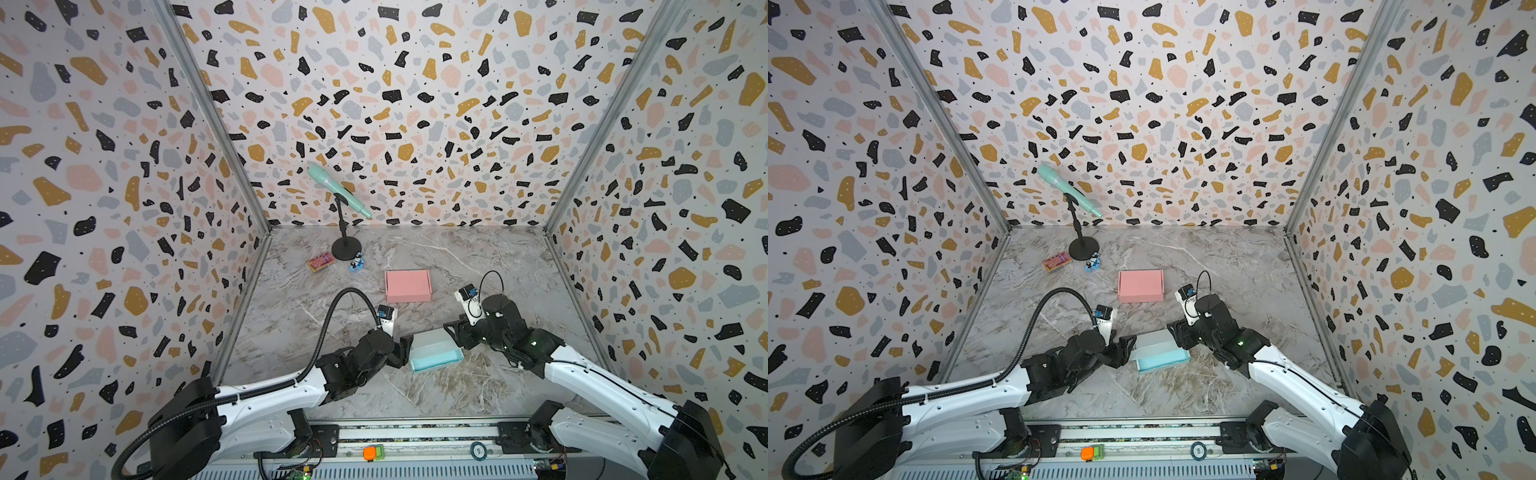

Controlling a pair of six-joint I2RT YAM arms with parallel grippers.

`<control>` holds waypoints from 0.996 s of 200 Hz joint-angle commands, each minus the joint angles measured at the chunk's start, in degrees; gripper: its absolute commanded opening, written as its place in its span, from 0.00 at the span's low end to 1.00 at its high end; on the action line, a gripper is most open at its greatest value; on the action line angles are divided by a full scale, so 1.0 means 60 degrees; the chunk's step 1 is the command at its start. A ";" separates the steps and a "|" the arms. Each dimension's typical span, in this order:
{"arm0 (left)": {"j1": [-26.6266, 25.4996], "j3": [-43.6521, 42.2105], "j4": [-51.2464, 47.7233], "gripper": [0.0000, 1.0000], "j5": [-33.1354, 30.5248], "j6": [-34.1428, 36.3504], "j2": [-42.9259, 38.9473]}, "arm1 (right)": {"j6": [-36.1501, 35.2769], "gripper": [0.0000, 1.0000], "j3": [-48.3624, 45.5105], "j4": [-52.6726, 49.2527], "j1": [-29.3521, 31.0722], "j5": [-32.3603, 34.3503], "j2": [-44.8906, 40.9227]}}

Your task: Fold the paper box

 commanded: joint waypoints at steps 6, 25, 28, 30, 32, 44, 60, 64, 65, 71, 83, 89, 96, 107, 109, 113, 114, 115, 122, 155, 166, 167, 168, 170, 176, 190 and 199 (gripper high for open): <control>0.0038 0.0353 0.0580 0.68 0.0330 0.0112 0.0266 | 0.0002 0.62 -0.0119 -0.0169 0.0147 0.0410 -0.0055; 0.0038 0.0252 0.0757 0.68 0.0438 0.0071 0.0340 | 0.0080 0.62 -0.0253 -0.0183 0.0273 0.0578 -0.0117; 0.0038 0.0234 0.0777 0.68 0.0457 0.0055 0.0362 | 0.0106 0.62 -0.0277 -0.0188 0.0287 0.0592 -0.0115; 0.0038 0.0219 0.0803 0.68 0.0468 0.0053 0.0367 | 0.0108 0.62 -0.0295 -0.0182 0.0296 0.0601 -0.0115; 0.0038 0.0215 0.0820 0.68 0.0482 0.0046 0.0379 | 0.0108 0.62 -0.0310 -0.0180 0.0309 0.0614 -0.0115; 0.0031 0.0161 0.0884 0.68 0.0566 -0.0003 0.0439 | 0.0177 0.62 -0.0380 -0.0180 0.0364 0.0652 -0.0116; 0.0038 0.0082 0.0939 0.68 0.0636 -0.0020 0.0490 | 0.0228 0.62 -0.0482 -0.0180 0.0404 0.0711 -0.0115; 0.0038 0.0075 0.0943 0.68 0.0651 -0.0034 0.0498 | 0.0244 0.62 -0.0500 -0.0183 0.0419 0.0723 -0.0119; 0.0038 0.0071 0.0943 0.68 0.0652 -0.0035 0.0495 | 0.0252 0.62 -0.0505 -0.0182 0.0420 0.0724 -0.0124; 0.0038 0.0040 0.0948 0.68 0.0675 -0.0057 0.0505 | 0.0277 0.62 -0.0527 -0.0183 0.0442 0.0726 -0.0116; 0.0038 -0.0031 0.0950 0.68 0.0711 -0.0079 0.0506 | 0.0340 0.62 -0.0593 -0.0170 0.0490 0.0735 -0.0128; 0.0038 -0.0056 0.0945 0.68 0.0711 -0.0106 0.0527 | 0.0370 0.62 -0.0625 -0.0177 0.0517 0.0762 -0.0130; 0.0038 -0.0091 0.0943 0.68 0.0729 -0.0124 0.0537 | 0.0423 0.62 -0.0656 -0.0187 0.0580 0.0845 -0.0132; 0.0038 -0.0158 0.0945 0.68 0.0744 -0.0179 0.0577 | 0.0489 0.62 -0.0699 -0.0209 0.0741 0.1045 -0.0119; 0.0038 -0.0172 0.0943 0.68 0.0749 -0.0181 0.0586 | 0.0504 0.62 -0.0700 -0.0202 0.0761 0.1070 -0.0127; 0.0038 -0.0194 0.1199 0.68 0.0744 -0.0200 0.0604 | 0.0533 0.62 -0.0715 -0.0221 0.0818 0.1118 -0.0096; 0.0038 -0.0202 0.1218 0.68 0.0742 -0.0198 0.0613 | 0.0536 0.62 -0.0715 -0.0215 0.0824 0.1127 -0.0098; 0.0038 -0.0206 0.1234 0.68 0.0741 -0.0197 0.0618 | 0.0537 0.62 -0.0723 -0.0219 0.0835 0.1124 -0.0099; 0.0038 -0.0238 0.1272 0.68 0.0763 -0.0203 0.0652 | 0.0586 0.62 -0.0756 -0.0188 0.0895 0.1128 -0.0065; 0.0027 -0.0454 0.1331 0.68 0.0785 -0.0296 0.0727 | 0.0799 0.62 -0.0927 -0.0163 0.1127 0.1183 0.0005; 0.0023 -0.0571 0.1397 0.68 0.0810 -0.0348 0.0711 | 0.0845 0.62 -0.0964 -0.0163 0.1194 0.1237 0.0002; 0.0023 -0.0582 0.1405 0.68 0.0812 -0.0353 0.0711 | 0.0853 0.62 -0.0972 -0.0164 0.1203 0.1245 0.0002; 0.0023 -0.0594 0.1416 0.68 0.0806 -0.0355 0.0703 | 0.0864 0.62 -0.0975 -0.0165 0.1207 0.1242 0.0002; 0.0023 -0.0618 0.1431 0.68 0.0812 -0.0364 0.0709 | 0.0872 0.62 -0.0978 -0.0165 0.1218 0.1240 0.0002; 0.0023 -0.0675 0.1480 0.68 0.0826 -0.0400 0.0711 | 0.0893 0.62 -0.1007 -0.0165 0.1251 0.1255 0.0001; 0.0013 -0.0816 0.1543 0.68 0.0825 -0.0468 0.0718 | 0.0962 0.62 -0.1052 -0.0155 0.1312 0.1273 0.0023; 0.0009 -0.0902 0.1611 0.68 0.0824 -0.0502 0.0752 | 0.1020 0.62 -0.1074 -0.0151 0.1368 0.1285 0.0045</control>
